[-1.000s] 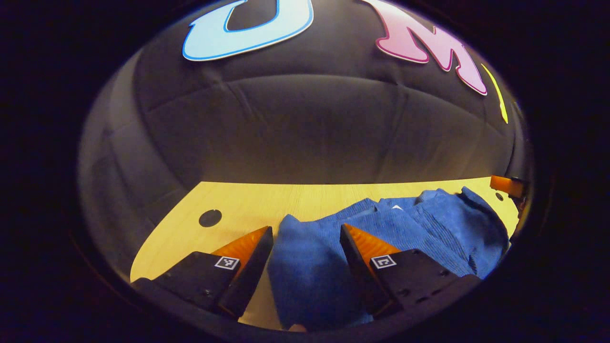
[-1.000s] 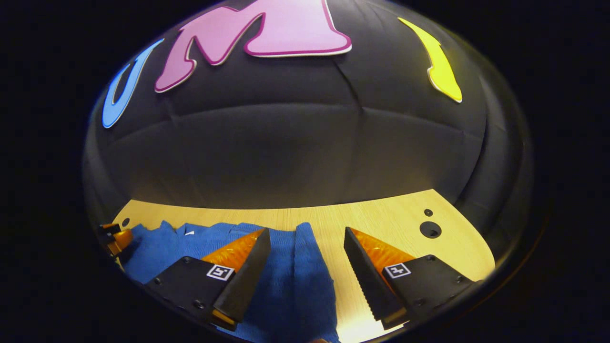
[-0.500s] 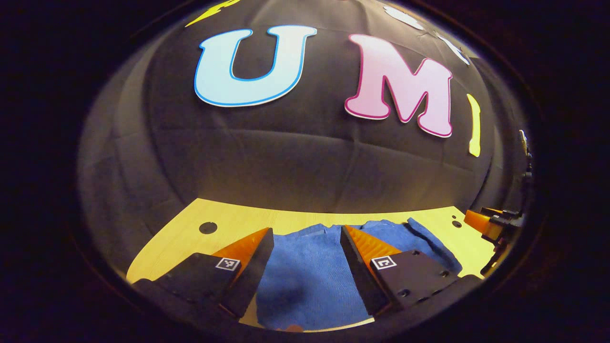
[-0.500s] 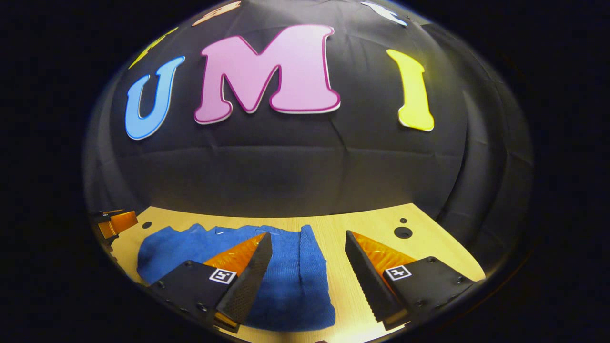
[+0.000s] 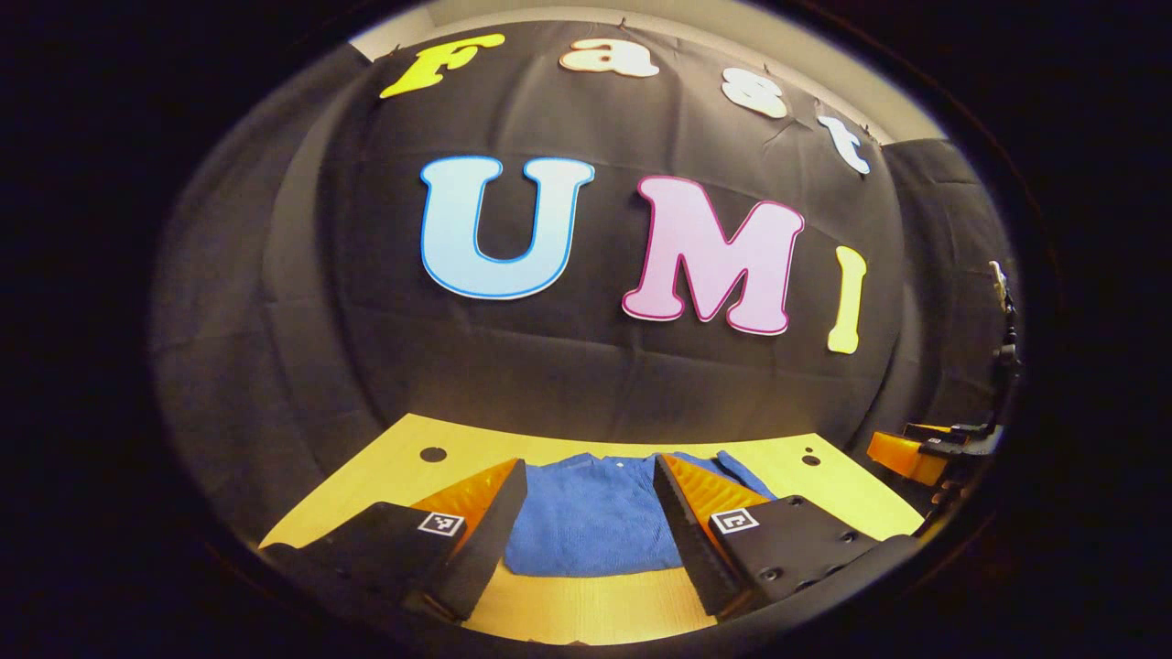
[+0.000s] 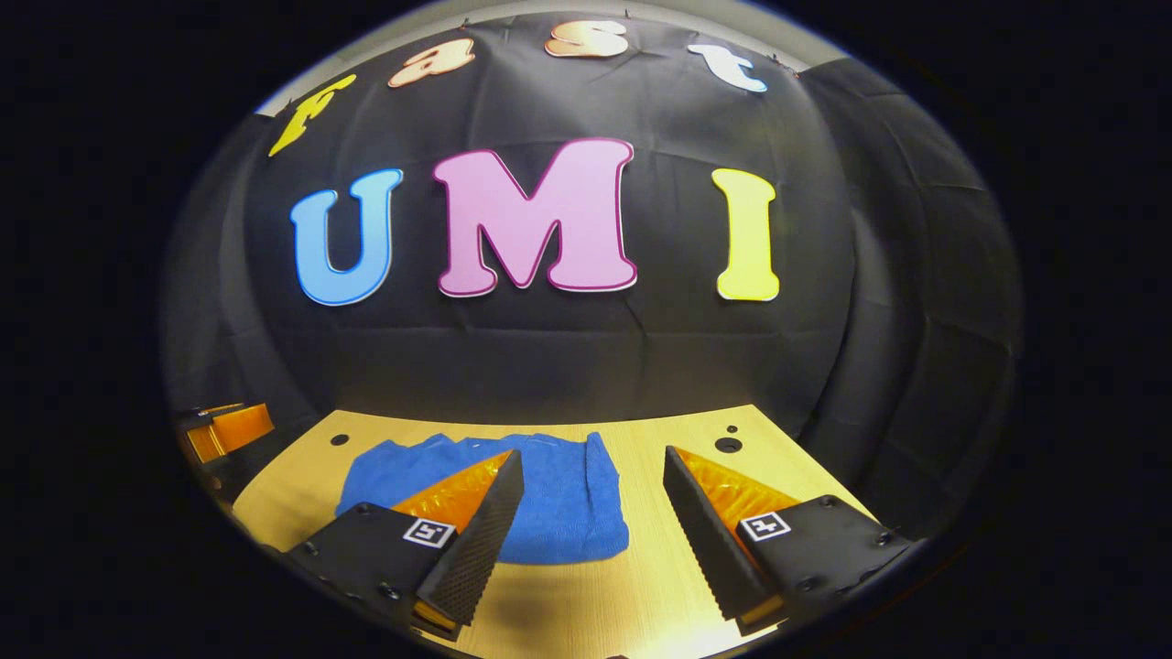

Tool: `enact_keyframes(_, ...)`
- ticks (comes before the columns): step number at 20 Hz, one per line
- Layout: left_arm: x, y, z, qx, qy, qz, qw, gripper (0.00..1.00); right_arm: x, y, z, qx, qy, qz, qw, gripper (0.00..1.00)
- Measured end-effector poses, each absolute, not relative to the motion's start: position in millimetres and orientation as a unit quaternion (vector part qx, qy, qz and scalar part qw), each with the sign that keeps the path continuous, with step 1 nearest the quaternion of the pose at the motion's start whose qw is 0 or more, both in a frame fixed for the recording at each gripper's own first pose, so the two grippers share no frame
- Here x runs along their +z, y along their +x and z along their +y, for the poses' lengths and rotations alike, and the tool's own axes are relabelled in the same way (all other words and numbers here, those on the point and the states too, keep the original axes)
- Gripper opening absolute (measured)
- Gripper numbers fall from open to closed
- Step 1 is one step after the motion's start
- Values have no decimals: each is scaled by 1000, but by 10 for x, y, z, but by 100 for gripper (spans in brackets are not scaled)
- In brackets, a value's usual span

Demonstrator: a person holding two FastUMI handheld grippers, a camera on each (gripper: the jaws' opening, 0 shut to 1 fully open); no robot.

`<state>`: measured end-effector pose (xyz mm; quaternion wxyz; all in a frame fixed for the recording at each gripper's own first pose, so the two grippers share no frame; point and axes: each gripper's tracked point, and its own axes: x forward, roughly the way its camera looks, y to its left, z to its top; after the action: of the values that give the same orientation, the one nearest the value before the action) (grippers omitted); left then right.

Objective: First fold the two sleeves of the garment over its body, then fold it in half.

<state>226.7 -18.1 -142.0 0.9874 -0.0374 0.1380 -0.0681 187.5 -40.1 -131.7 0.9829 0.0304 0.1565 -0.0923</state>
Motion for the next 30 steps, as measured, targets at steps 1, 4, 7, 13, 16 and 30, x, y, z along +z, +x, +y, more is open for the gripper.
enact_keyframes(1,-1336,2095,-154,-63,-31,137,988,80,-1234,1715,-334,-88,39,156,983,96)
enact_keyframes(4,-1092,1505,-124,-56,-35,139,988,80,-1082,1281,-129,-71,37,161,984,96)
enact_keyframes(7,-995,905,-133,-59,-60,151,985,80,-957,877,111,-47,25,175,983,96)
enact_keyframes(13,-1054,-43,150,-20,-69,155,985,80,-837,-42,479,-10,-1,185,983,96)
enact_keyframes(16,-1052,-283,315,-6,-67,148,987,80,-845,-273,563,-1,13,191,981,96)
enact_keyframes(30,-848,-211,275,-28,-49,125,991,80,-602,-249,820,27,12,161,986,96)
